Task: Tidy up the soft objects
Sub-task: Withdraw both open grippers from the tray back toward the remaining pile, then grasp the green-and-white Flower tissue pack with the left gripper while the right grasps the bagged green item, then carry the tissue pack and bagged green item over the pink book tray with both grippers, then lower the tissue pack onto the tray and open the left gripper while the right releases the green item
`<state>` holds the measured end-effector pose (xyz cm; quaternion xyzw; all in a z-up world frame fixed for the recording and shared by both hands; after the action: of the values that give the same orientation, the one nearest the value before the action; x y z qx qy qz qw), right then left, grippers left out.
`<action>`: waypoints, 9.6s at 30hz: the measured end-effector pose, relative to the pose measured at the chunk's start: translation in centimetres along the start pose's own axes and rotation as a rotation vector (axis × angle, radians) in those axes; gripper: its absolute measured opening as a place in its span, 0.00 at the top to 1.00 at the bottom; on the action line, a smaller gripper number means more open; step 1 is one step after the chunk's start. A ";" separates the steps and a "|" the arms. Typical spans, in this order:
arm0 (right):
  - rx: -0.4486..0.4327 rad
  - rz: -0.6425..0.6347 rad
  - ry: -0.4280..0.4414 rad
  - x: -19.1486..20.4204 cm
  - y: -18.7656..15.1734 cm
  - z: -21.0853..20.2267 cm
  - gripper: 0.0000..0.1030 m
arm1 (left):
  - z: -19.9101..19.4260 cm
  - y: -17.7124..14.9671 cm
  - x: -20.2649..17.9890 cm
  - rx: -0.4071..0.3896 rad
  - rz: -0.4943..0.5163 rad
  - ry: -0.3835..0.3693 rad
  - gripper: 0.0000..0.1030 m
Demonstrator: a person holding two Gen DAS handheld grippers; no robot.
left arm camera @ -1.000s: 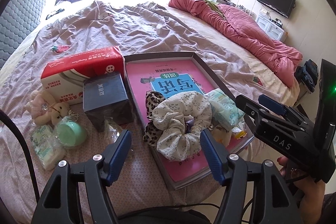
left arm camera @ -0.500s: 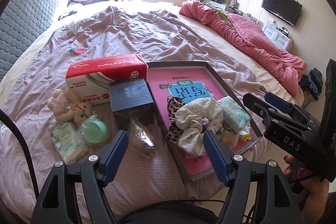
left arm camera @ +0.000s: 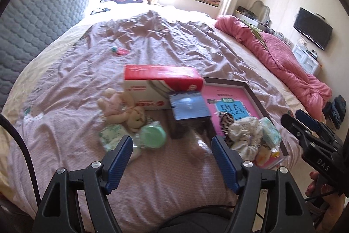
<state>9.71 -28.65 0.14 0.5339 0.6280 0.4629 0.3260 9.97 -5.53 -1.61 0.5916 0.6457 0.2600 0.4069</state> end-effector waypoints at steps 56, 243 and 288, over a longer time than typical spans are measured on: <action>0.208 -0.574 0.323 19.8 -9.6 11.0 0.28 | 9.4 -6.2 12.9 0.212 -0.438 -0.014 0.28; 0.169 0.140 0.002 -10.2 -10.1 3.9 0.48 | 10.9 -8.6 -17.5 0.236 0.135 -0.279 0.54; 0.064 0.211 -0.084 -12.6 -6.3 0.5 0.29 | 9.2 -8.6 -17.6 0.259 0.180 -0.259 0.42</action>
<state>10.56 -40.79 -6.99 0.6261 0.5686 0.4514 0.2844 12.39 -25.50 -9.70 0.7228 0.5604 0.1319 0.3822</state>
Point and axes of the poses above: each gripper's, at about its wrist camera, not at the fingertips, and z roughly the way its jaws point, x to its left, y to its top, the point moved 9 cm from there along z, roughly the way its jaws point, and after that the axes turned 15 degrees about -x, right-handed, at the moved point
